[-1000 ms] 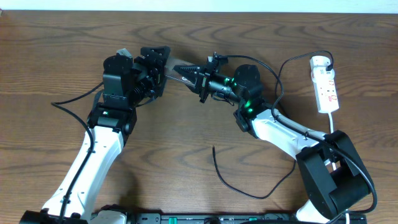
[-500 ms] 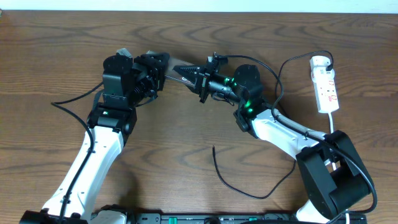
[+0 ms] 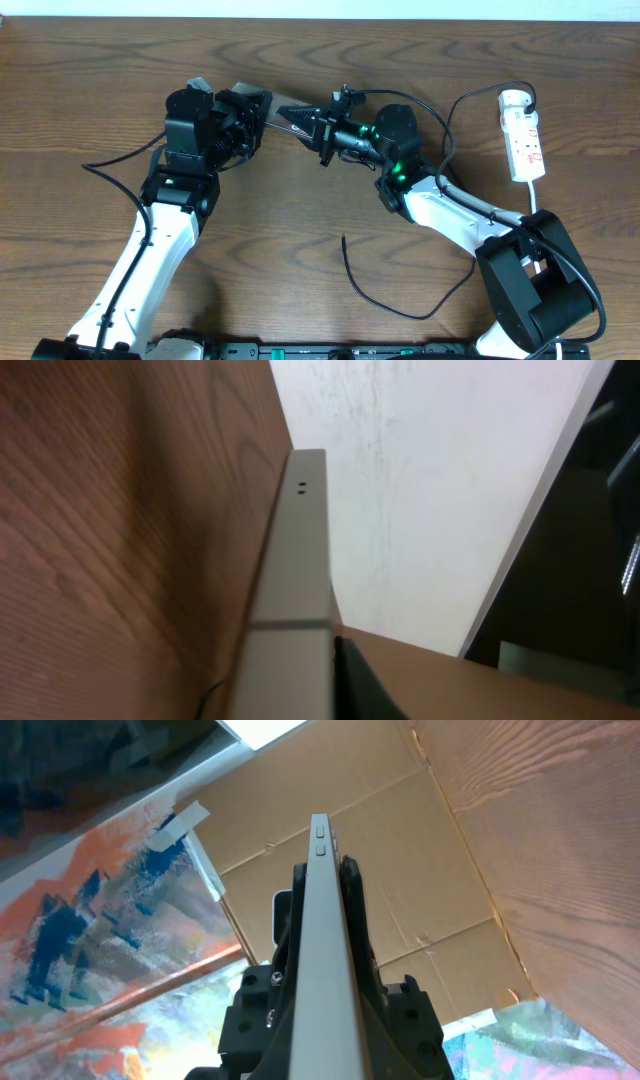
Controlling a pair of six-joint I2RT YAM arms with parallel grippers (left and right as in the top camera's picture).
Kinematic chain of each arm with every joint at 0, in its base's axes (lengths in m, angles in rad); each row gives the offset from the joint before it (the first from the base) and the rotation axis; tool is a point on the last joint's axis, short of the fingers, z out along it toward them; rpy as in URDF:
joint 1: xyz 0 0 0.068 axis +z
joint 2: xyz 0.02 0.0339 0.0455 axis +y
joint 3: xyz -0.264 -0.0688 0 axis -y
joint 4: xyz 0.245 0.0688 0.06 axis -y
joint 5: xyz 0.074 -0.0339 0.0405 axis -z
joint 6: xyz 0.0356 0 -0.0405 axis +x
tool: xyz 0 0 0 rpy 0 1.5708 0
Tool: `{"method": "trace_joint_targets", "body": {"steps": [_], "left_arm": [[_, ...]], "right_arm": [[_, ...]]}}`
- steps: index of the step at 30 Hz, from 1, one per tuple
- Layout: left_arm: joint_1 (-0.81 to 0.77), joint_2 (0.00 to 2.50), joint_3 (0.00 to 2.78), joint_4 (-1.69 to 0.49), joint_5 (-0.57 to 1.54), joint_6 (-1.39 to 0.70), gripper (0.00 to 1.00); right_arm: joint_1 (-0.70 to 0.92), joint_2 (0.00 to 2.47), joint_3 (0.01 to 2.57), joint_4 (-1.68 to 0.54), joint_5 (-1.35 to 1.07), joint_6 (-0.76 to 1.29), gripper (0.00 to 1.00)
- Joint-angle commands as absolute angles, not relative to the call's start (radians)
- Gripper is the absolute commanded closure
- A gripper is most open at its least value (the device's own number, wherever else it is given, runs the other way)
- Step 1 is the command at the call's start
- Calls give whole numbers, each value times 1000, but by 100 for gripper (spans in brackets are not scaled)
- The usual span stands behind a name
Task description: Plug charger to phone and switch on socket
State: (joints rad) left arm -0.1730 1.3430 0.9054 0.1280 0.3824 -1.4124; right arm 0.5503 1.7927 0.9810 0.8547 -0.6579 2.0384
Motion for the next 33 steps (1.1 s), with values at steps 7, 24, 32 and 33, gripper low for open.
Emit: {"method": "trace_joint_targets", "body": {"steps": [7,24,32,33], "left_arm": [[-173,1351,900,129,373,-1399,92],[-173,1350,900,129,374,-1396,93],[-159,1350,900,128,374,-1388,93],[-152,1350,900,124,376,-1388,92]], "right_arm": [[558,1786,997,871,-669,2033,99],[558,1786,997,871,-672,2033,34],[557,1786,997,871,-673,2033,1],[556,1786,997,871,-673,2033,1]]}}
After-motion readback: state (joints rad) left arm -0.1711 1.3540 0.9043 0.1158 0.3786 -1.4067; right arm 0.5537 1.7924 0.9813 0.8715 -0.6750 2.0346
